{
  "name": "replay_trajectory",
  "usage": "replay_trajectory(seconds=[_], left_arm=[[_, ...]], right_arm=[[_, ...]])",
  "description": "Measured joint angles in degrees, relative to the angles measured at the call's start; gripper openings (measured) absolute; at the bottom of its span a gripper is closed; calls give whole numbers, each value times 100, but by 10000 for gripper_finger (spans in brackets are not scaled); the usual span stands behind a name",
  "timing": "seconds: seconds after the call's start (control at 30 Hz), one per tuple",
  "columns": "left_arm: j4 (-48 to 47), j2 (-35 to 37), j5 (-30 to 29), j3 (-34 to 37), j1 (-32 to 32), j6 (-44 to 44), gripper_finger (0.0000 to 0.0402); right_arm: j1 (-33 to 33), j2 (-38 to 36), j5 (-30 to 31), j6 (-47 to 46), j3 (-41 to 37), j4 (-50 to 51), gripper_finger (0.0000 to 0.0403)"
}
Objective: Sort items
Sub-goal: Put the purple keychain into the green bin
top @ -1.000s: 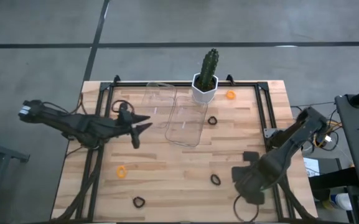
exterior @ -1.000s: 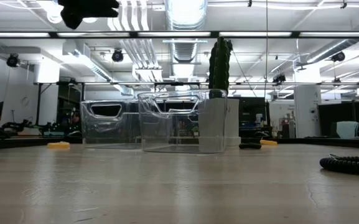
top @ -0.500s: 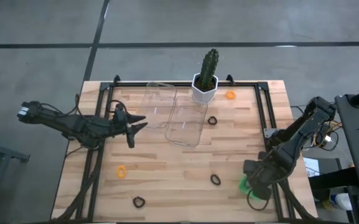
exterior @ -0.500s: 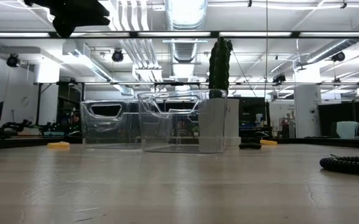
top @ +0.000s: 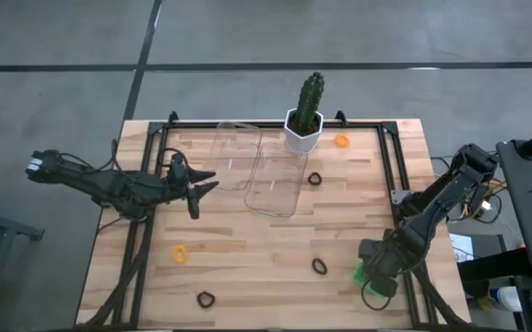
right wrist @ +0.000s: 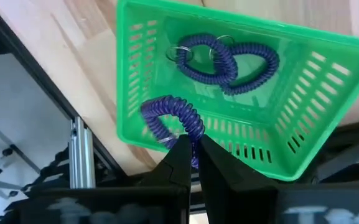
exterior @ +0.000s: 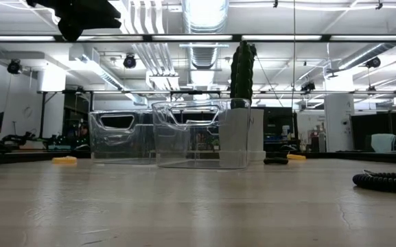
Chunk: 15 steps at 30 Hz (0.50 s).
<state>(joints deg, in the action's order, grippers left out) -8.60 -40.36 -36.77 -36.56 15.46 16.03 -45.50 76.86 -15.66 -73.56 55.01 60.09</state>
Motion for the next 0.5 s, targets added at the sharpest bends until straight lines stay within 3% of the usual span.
replay_trajectory(seconds=[0.2, 0.5], left_arm=[[-4, 0, -7, 7, 0, 2, 128], [-3, 0, -17, 11, 0, 4, 128]], right_arm=[[0, 9, -2, 0, -34, -98, 28], [0, 9, -2, 2, -57, -85, 114]])
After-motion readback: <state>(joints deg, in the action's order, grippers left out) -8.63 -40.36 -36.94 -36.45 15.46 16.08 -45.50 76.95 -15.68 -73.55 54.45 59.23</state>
